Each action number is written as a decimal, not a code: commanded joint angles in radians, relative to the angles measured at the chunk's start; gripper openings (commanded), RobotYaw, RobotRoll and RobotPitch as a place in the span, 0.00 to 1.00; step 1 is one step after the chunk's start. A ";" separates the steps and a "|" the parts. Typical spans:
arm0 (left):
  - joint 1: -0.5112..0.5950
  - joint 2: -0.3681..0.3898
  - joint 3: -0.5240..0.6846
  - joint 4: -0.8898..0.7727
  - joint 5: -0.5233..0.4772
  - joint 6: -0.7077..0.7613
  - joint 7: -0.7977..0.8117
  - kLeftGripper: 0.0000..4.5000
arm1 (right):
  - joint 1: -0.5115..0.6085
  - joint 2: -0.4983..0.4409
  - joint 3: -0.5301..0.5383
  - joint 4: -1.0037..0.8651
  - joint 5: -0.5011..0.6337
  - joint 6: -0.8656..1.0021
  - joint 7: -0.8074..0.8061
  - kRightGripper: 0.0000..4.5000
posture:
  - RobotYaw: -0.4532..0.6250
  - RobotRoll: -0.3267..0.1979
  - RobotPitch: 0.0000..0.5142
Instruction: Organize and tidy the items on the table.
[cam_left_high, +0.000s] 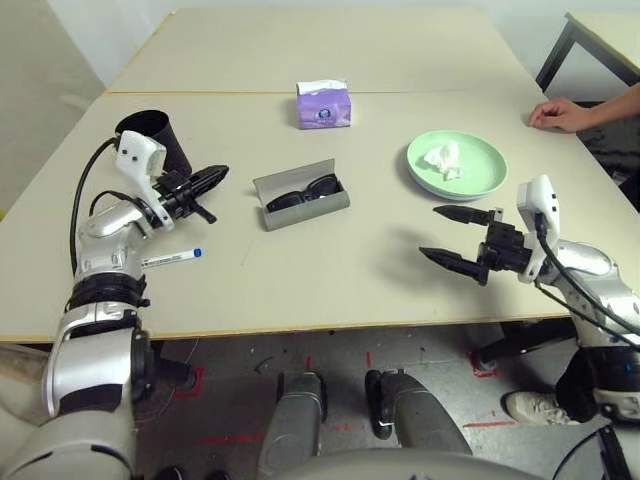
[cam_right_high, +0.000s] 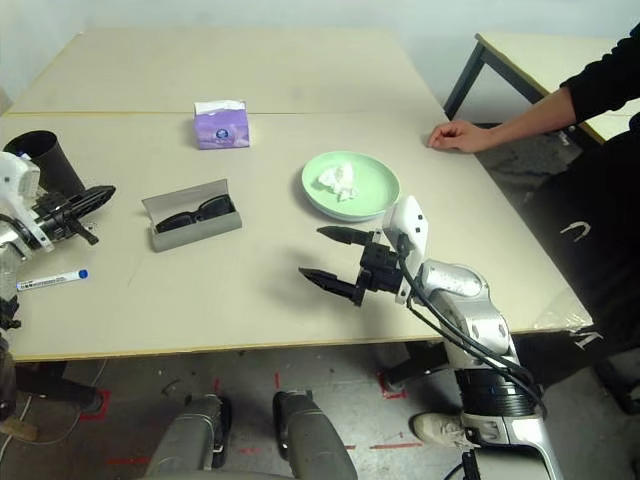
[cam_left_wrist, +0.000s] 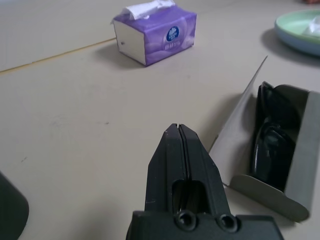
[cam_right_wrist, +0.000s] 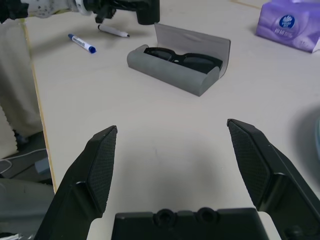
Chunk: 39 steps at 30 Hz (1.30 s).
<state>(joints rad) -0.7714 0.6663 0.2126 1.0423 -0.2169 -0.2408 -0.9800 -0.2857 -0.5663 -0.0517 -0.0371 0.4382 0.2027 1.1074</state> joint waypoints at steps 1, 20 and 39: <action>-0.041 -0.012 -0.013 0.083 0.039 -0.022 0.041 0.01 | 0.018 -0.005 -0.008 -0.033 0.019 0.021 -0.019 1.00 | 0.34 0.62 0.29; -0.095 -0.094 -0.062 0.181 0.105 -0.058 -0.072 0.01 | 0.019 -0.010 -0.011 -0.050 0.028 0.039 -0.067 1.00 | 0.32 0.62 0.29; -0.066 -0.043 -0.094 0.157 0.124 -0.112 -0.223 0.01 | -0.014 -0.002 -0.005 -0.017 0.027 0.030 -0.072 1.00 | 0.33 0.62 0.29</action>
<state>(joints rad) -0.8524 0.6150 0.1328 1.2087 -0.1121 -0.3423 -1.1854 -0.3006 -0.5677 -0.0558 -0.0607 0.4623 0.2317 1.0362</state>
